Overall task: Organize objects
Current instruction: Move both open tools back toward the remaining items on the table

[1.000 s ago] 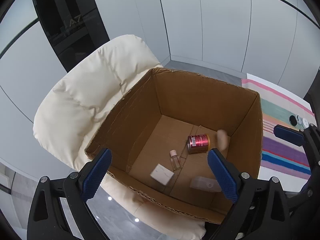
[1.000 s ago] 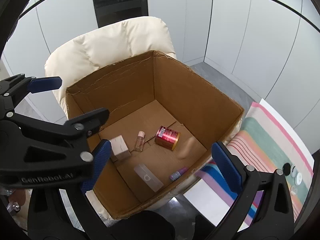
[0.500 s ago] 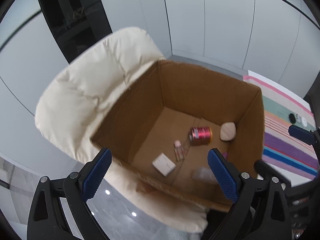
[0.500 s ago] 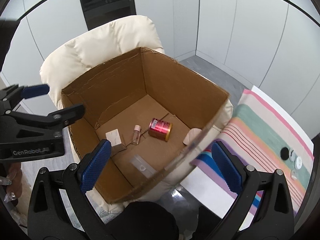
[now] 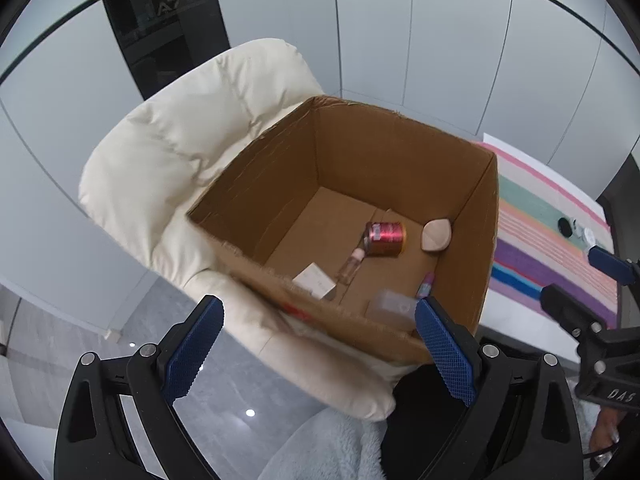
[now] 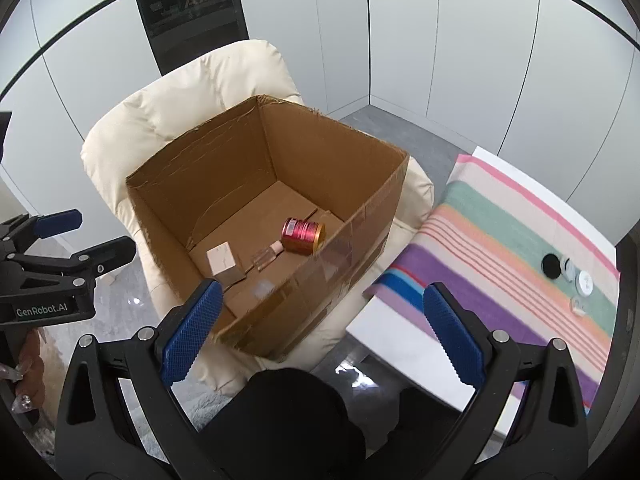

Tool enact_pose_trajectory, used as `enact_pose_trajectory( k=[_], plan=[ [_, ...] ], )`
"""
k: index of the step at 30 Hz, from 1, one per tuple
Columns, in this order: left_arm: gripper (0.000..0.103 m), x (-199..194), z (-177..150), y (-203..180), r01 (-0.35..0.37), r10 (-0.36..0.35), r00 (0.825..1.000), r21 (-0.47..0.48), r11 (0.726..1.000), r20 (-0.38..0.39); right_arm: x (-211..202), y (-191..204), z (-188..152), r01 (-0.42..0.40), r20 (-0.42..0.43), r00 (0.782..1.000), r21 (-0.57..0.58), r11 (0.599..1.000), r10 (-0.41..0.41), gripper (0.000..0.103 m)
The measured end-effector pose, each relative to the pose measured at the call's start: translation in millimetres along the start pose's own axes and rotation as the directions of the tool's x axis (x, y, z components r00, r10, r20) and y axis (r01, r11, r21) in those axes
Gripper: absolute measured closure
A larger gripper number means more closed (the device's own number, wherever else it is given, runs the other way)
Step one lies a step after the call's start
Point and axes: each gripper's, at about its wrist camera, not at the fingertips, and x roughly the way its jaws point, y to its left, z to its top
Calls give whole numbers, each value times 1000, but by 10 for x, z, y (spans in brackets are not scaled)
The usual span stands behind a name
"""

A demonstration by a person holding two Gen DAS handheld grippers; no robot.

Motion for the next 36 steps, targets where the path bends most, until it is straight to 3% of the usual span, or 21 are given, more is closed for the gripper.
enact_pose_trajectory(
  k=[8, 21, 26, 36],
  plan=[
    [5, -225, -224, 6, 21, -21, 1000, -26, 999, 20, -175, -18, -285, -13, -10, 1000, 19, 1000, 13, 1],
    [5, -259, -329, -227, 16, -17, 999, 33, 999, 32, -418, -209, -526, -22, 13, 1000, 97, 995, 21, 1],
    [5, -264, -297, -324, 8, -12, 998, 64, 998, 64, -444, -383, -559, 3, 17, 1000, 144, 990, -5, 1],
    [5, -170, -203, -752, 50, -57, 997, 144, 988, 47, -575, -950, -709, 55, 24, 998, 266, 962, -64, 1]
  ],
)
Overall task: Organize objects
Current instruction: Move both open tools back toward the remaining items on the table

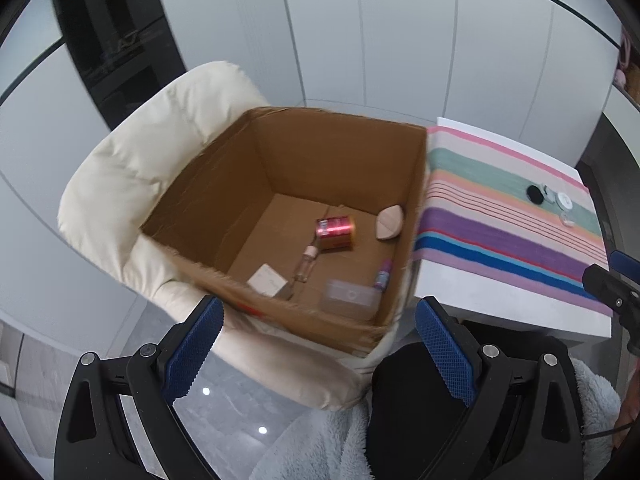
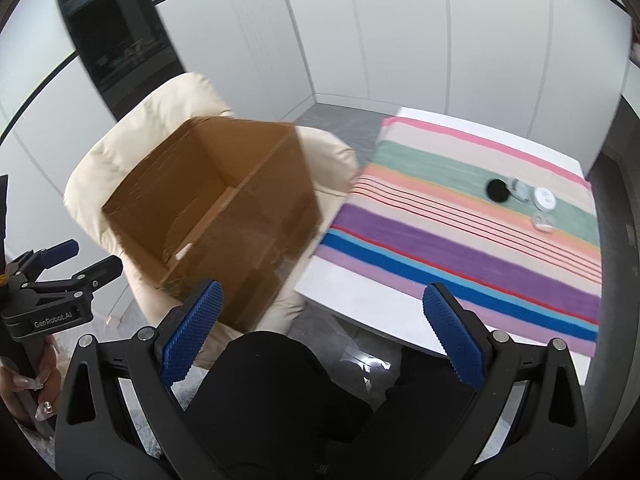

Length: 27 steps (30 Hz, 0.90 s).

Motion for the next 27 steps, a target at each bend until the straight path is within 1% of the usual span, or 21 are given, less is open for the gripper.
enact_pose_trajectory(
  k=[5, 9, 15, 19, 24, 27],
  plan=[
    [5, 37, 88, -274, 32, -32, 999, 50, 998, 2, -39, -361, -25, 42, 4, 999, 60, 997, -42, 1],
    [5, 87, 166, -533, 70, -69, 998, 91, 993, -15, -61, -658, -67, 78, -3, 997, 112, 991, -78, 1],
    [5, 150, 278, -867, 135, -131, 991, 126, 983, -36, -99, -1078, -127, 175, -11, 984, 155, 972, -175, 1],
    [5, 214, 330, -1129, 147, -140, 989, 175, 974, -52, -75, -1382, -161, 212, -28, 977, 201, 956, -211, 1],
    [5, 367, 463, -1454, 210, -193, 976, 184, 960, -104, 18, -1744, -217, 252, -59, 968, 237, 938, -245, 1],
    [5, 482, 629, -1736, 231, -212, 971, 200, 952, -110, 114, -1951, -227, 274, -76, 962, 253, 928, -263, 1]
  ],
)
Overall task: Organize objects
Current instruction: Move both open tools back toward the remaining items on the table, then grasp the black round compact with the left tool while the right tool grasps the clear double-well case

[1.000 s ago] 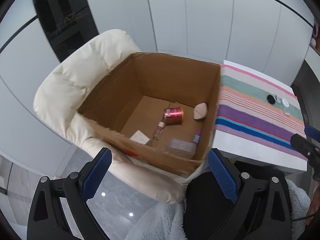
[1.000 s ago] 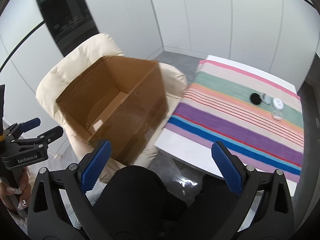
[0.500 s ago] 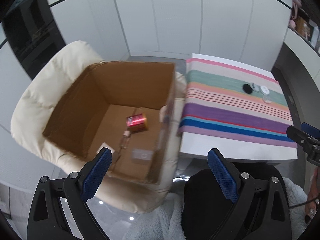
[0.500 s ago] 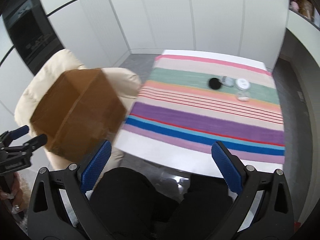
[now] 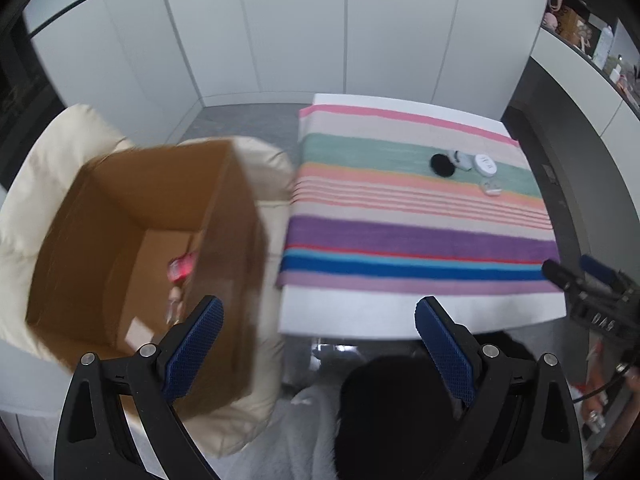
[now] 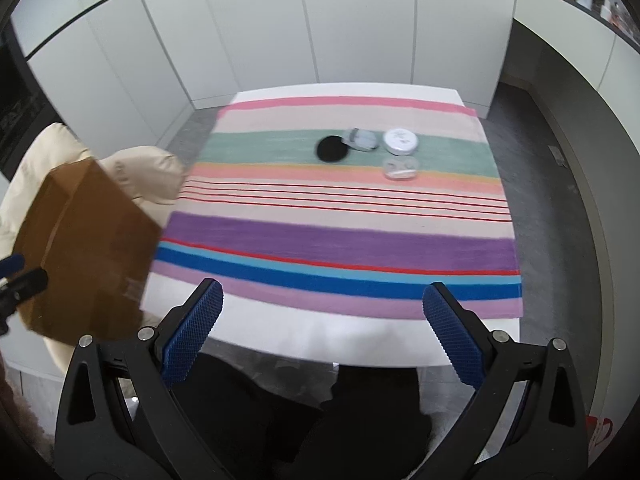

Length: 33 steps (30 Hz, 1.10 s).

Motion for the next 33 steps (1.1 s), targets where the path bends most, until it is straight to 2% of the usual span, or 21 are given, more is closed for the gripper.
enact_pose_trajectory(
  k=[8, 12, 15, 17, 20, 23, 24, 26, 28, 30, 32, 33],
  plan=[
    [5, 515, 550, -657, 33, -43, 996, 131, 991, 79, 510, -484, 254, 36, -27, 999, 66, 997, -34, 1],
    [5, 1134, 774, -1070, 77, -91, 994, 192, 978, 63, 826, -678, 432, 57, -28, 998, 81, 995, -55, 1],
    [5, 1579, 950, -1299, 116, -127, 990, 178, 977, 55, 1085, -806, 557, 72, -30, 997, 91, 993, -69, 1],
    [5, 1836, 1037, -1419, 117, -128, 990, 169, 979, 55, 1264, -875, 635, 76, -23, 997, 87, 993, -74, 1],
    [5, 2256, 1168, -1599, 131, -138, 990, 158, 979, 31, 1570, -985, 749, 37, 2, 999, 69, 997, -37, 1],
    [6, 2584, 1255, -1804, 143, -148, 989, 194, 971, 11, 1892, -1092, 830, 41, -14, 999, 85, 996, -40, 1],
    [6, 2718, 1286, -1887, 123, -126, 992, 217, 968, 1, 1981, -1110, 851, 46, -17, 999, 84, 995, -45, 1],
    [6, 2890, 1321, -1967, 96, -95, 995, 232, 968, -14, 2129, -1120, 891, 63, -26, 998, 74, 995, -61, 2],
    [6, 3065, 1358, -1971, 116, -111, 993, 212, 970, -35, 2245, -1125, 921, 80, -32, 996, 70, 994, -78, 4],
    [4, 3126, 1416, -1934, 139, -138, 990, 175, 975, -13, 2290, -1125, 948, 85, -16, 996, 66, 994, -84, 4],
    [5, 3167, 1466, -1948, 132, -133, 991, 175, 976, -6, 2317, -1103, 981, 93, -5, 996, 46, 995, -93, 5],
    [6, 3180, 1494, -1965, 141, -144, 990, 177, 974, 1, 2339, -1079, 992, 103, -2, 995, 31, 994, -103, 10]
  ],
)
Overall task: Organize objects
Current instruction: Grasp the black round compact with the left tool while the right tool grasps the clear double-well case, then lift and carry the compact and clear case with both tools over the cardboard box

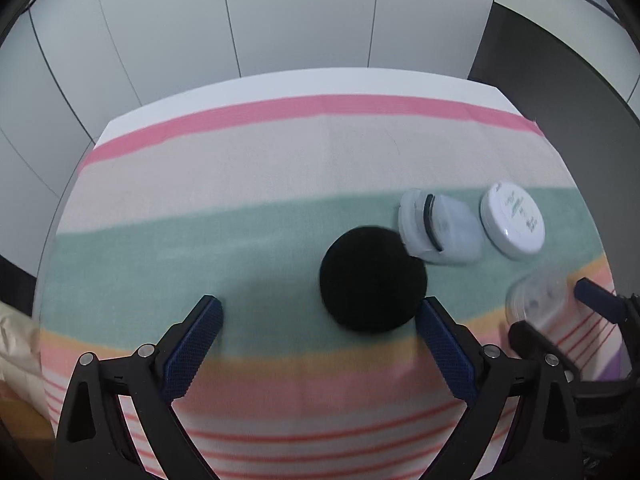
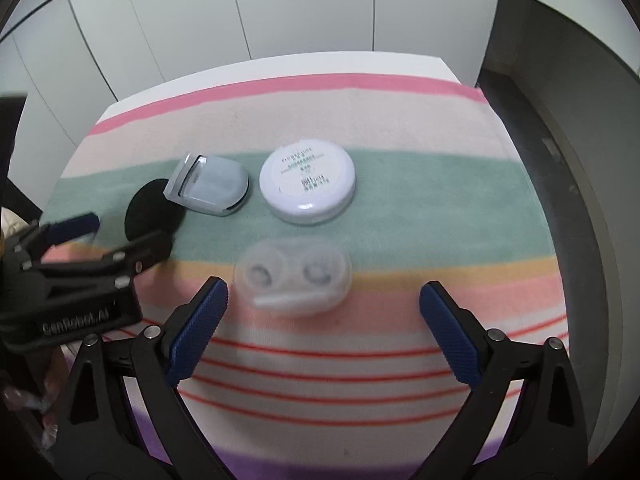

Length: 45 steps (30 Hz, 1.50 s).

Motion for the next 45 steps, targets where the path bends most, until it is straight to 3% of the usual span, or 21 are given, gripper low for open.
enact_pose_trajectory(
  k=[1, 3, 4, 8, 17, 24, 34, 39, 45],
  plan=[
    [9, -1, 9, -13, 3, -3, 1000, 2, 1000, 11, 23, 29, 13, 27, 10, 1000, -25, 999, -26, 19],
    [34, -43, 12, -70, 1, -2, 999, 36, 999, 51, -9, 107, 8, 28, 36, 999, -71, 997, -25, 41],
    [64, -70, 17, -110, 9, -13, 998, 60, 998, 60, -32, 126, 11, 32, 41, 999, -79, 996, -29, 42],
    [63, -104, 5, -228, -4, 0, 999, 96, 995, 50, -56, 154, -41, 27, 34, 999, -89, 996, -25, 42],
    [63, -389, 95, -115, -12, 11, 999, 18, 1000, 39, -355, 142, 4, 17, 34, 999, -74, 997, -14, 42],
    [63, -912, 111, -34, -49, 46, 996, 34, 998, 78, -756, 151, 183, -5, 58, 998, -62, 998, 9, 42],
    [63, -1765, 152, 170, -37, 38, 992, -17, 999, 118, -1549, 347, 452, 3, 116, 993, -104, 995, 9, 42],
    [63, -2168, 202, 341, -58, 67, 982, -55, 997, 174, -1942, 415, 580, -45, 160, 985, -107, 993, 62, 42],
    [63, -2402, 201, 438, -70, 84, 978, -79, 994, 193, -2250, 507, 672, -53, 207, 975, -130, 990, 79, 42]
  ],
)
